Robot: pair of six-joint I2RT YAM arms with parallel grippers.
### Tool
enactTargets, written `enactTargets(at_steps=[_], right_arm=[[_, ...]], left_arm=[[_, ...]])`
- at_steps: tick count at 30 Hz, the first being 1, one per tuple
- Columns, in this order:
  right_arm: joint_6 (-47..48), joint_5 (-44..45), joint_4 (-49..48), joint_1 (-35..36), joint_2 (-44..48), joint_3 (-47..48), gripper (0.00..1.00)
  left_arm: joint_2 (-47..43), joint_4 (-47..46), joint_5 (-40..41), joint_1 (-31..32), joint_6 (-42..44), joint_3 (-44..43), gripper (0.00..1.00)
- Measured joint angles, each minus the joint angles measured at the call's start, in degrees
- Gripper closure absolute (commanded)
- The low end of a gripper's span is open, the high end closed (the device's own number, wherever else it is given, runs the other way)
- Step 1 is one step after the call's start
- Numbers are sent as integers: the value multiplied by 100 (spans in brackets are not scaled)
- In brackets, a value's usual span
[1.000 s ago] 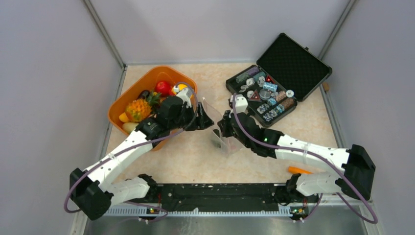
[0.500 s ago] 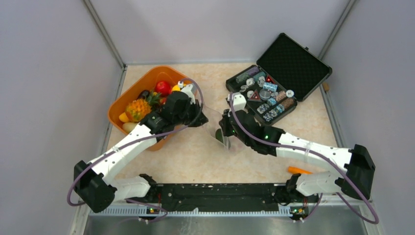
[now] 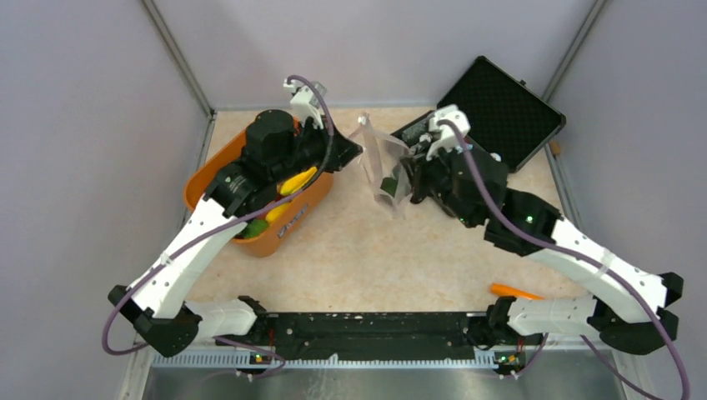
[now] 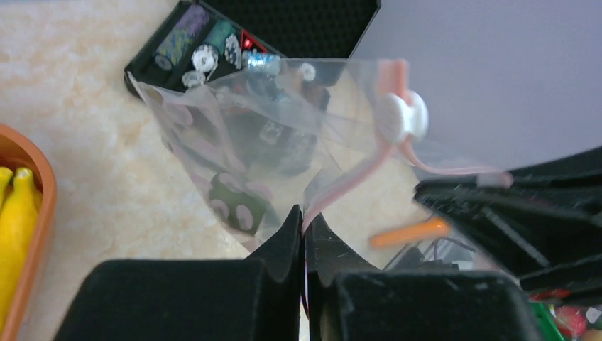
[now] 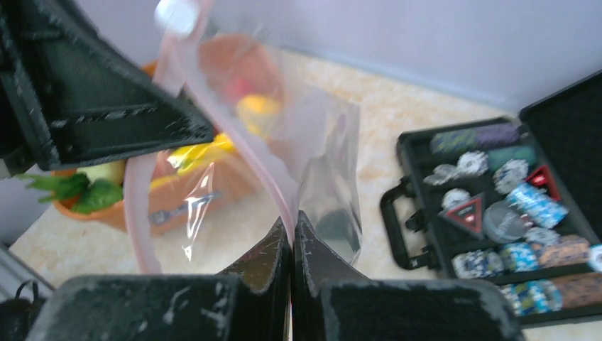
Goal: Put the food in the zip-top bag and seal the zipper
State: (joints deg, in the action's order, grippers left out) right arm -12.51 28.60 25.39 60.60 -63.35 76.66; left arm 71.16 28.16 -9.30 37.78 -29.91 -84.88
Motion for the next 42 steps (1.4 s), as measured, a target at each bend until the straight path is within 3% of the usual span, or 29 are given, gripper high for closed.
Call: enactTargets(at_steps=[3, 8, 13, 18, 22, 24, 27, 30, 34, 42], right_arm=[[284, 409, 221, 0, 127, 496, 100], [354, 907, 627, 0, 74, 531, 100], [225, 841, 861, 0, -243, 219, 100], [-184, 1016, 1123, 0, -1178, 26, 100], [-350, 870, 1069, -9, -1513, -345, 100], [-387, 671, 981, -15, -1513, -448, 100], [-468, 437, 719, -31, -1513, -470, 100], [-560, 321, 538, -42, -1517, -476, 100], [-625, 186, 271, -52, -1517, -590, 100], [-756, -17, -79, -111, -1517, -848, 100]], left_arm=[[-160, 7, 103, 15, 127, -151, 100], [-199, -33, 120, 46, 146, 11, 100], [-9, -175, 271, 44, 103, 656, 100], [76, -59, 750, 28, -127, 1504, 100], [-35, 76, 949, 13, -232, 1803, 91], [-55, 81, 994, 11, -260, 1803, 67], [-63, 133, 1025, 9, -332, 1803, 44], [-114, 201, 1027, 9, -319, 1823, 31], [-417, 243, 1067, 9, -236, 1902, 5], [-1513, 529, 1735, -210, 247, 1958, 1]])
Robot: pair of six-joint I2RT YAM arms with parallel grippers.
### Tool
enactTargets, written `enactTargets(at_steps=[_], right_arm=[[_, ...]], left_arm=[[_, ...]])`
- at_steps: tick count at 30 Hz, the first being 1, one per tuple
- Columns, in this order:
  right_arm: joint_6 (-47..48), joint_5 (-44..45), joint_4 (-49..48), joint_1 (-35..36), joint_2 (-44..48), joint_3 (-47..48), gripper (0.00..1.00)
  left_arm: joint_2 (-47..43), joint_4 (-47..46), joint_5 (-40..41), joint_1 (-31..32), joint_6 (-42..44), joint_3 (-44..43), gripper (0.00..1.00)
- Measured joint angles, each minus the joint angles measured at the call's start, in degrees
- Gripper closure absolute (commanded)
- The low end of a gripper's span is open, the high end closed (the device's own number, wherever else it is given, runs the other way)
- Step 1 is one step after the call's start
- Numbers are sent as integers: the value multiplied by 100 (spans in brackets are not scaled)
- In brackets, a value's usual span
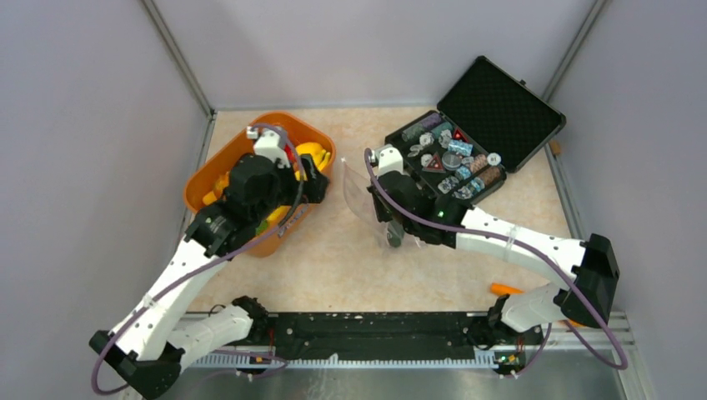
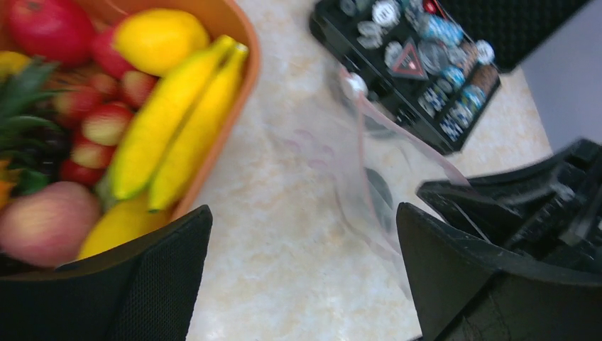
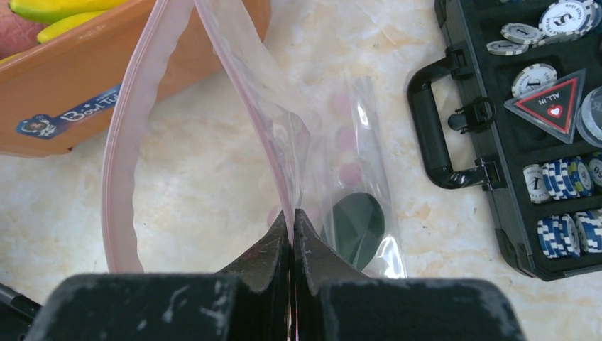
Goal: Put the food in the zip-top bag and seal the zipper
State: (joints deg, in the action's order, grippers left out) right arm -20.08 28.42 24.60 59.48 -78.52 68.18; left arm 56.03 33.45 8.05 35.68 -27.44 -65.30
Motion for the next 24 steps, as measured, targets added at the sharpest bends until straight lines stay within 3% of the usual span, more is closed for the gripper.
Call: enactTargets(at_steps=[4, 8, 12, 24], right_arm=[[-17, -101, -66, -2, 0, -35, 100], [-55, -203, -203, -2, 11, -107, 100], [-68, -273, -260, -4, 59, -262, 100], [-107, -498, -269, -4, 334, -367, 100]], left_arm=[[-243, 151, 15, -820, 245, -26, 1], [72, 131, -337, -1886, 422, -35, 1], [870, 37, -1014, -2636, 518, -114, 1], [3362, -1152, -3663, -3823, 623, -1198, 1]])
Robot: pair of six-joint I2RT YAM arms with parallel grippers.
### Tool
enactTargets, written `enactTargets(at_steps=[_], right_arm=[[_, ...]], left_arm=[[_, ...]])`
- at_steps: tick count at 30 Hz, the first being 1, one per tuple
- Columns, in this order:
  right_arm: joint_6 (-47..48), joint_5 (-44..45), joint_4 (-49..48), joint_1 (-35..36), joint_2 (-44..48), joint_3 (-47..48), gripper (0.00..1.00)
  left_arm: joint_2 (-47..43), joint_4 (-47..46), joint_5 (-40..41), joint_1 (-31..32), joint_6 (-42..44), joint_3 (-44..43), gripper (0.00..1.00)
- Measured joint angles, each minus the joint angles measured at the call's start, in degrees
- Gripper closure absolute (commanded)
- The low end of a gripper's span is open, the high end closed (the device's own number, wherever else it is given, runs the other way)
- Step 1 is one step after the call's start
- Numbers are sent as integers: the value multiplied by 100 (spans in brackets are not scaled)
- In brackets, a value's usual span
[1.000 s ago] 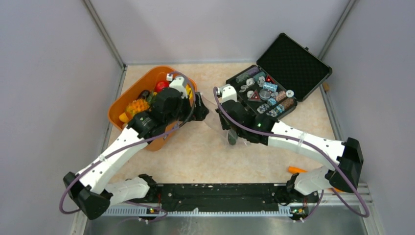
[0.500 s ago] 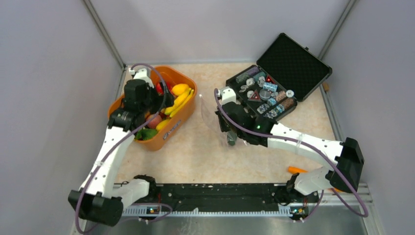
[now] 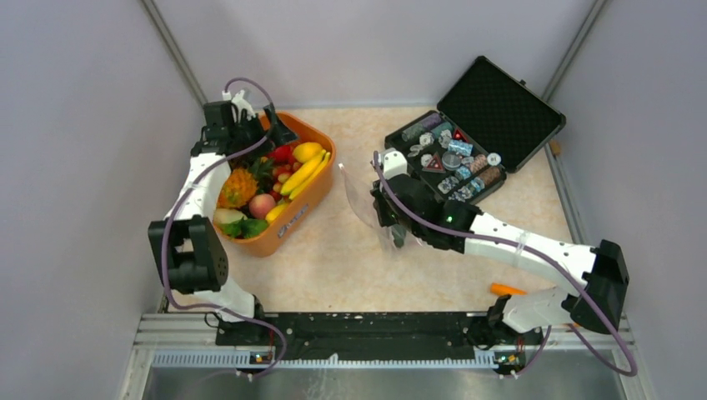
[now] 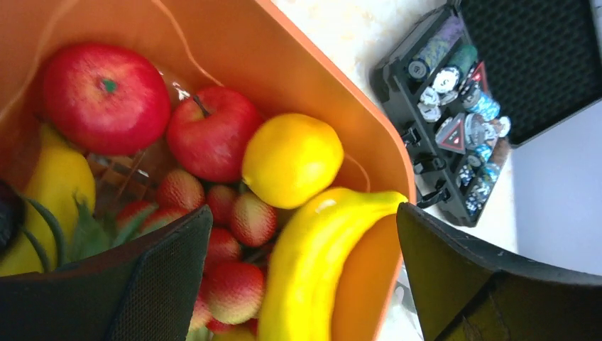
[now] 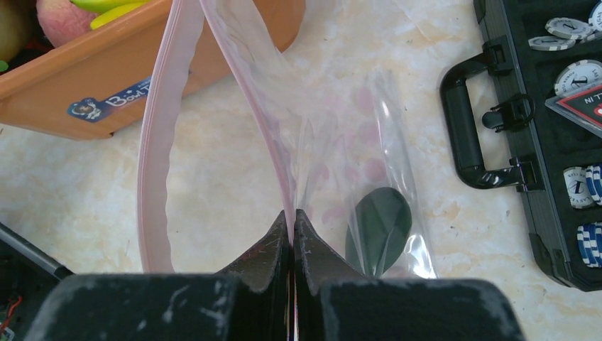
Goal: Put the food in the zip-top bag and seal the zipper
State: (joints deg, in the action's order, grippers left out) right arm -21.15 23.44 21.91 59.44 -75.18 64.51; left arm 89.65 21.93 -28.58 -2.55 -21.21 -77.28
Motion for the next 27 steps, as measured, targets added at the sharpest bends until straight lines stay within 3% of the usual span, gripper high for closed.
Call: enactTargets(at_steps=[5, 10, 21, 27], right_arm=[[-15, -90, -7, 0, 35, 0, 100], [-57, -168, -9, 0, 33, 0, 100], [-103, -319, -55, 0, 33, -2, 100], [-103, -356, -140, 0, 48, -68, 100]], left_arm=[[861, -973, -1263, -667, -566, -22, 6], [1421, -1263, -1768, -680, -688, -61, 4], [1781, -994, -1475, -76, -260, -507, 8], [1930, -791, -1255, 175, -205, -643, 26]])
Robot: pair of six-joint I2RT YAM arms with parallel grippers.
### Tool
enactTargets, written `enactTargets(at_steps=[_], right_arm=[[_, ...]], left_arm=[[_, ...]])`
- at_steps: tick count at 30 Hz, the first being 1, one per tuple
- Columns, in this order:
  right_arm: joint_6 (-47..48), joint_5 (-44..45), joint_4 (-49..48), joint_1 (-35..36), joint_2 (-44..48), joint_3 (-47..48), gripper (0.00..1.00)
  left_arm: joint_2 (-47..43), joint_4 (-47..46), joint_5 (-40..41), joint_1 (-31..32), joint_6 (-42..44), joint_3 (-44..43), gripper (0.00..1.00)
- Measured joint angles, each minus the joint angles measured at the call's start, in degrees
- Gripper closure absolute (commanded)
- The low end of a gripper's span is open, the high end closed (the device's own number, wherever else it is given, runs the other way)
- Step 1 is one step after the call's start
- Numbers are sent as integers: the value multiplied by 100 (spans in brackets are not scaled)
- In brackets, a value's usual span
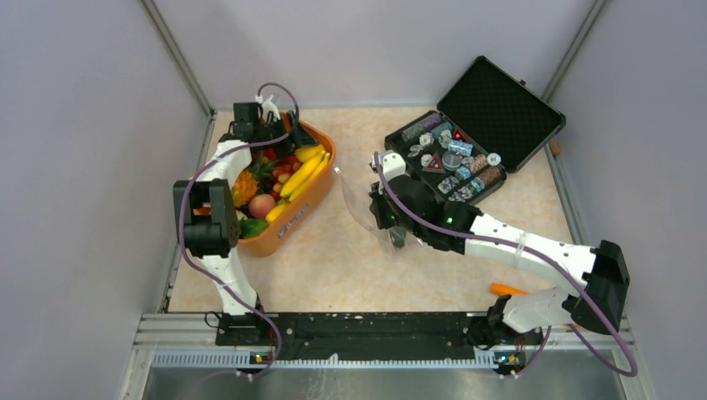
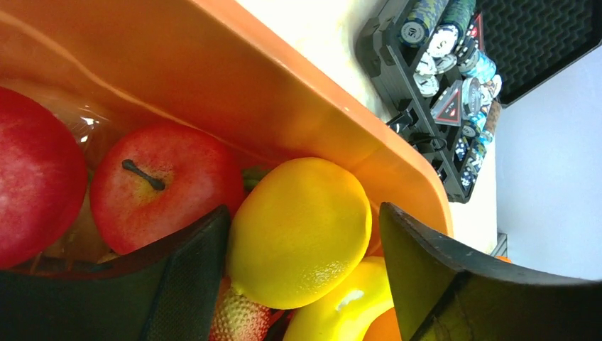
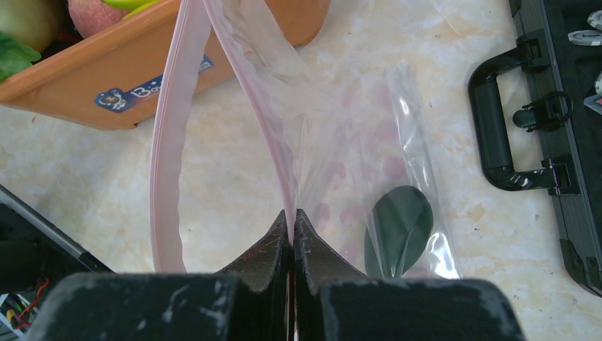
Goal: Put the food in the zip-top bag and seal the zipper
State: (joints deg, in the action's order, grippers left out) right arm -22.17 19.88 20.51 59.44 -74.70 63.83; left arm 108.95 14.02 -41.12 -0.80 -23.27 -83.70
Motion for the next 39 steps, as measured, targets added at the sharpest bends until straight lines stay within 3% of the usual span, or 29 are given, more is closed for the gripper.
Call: enactTargets(at_steps=[4, 7, 13, 16, 22, 32, 39], right_arm=[[0, -2, -15, 0, 9, -46, 100], [0, -7, -35, 0, 9, -48, 100], [-2, -31, -44, 0, 9, -50, 100], [-7, -31, -44, 0, 11, -61, 100], [-7, -28, -31, 0, 81, -85, 100], [-13, -24, -11, 0, 149, -85, 100], [-17, -15, -7, 0, 149, -90, 100]], left_arm=[[2, 61, 0, -20, 39, 2, 16], [2, 79, -109, -28, 83, 2, 26], [173, 507, -319, -9, 310, -151, 23], [214, 765, -317, 22, 509, -225, 44], [221, 940, -254, 42, 695, -269, 69], [-522, 920, 608, 46, 645, 66, 86], [-1150, 769, 1082, 42, 601, 527, 88]])
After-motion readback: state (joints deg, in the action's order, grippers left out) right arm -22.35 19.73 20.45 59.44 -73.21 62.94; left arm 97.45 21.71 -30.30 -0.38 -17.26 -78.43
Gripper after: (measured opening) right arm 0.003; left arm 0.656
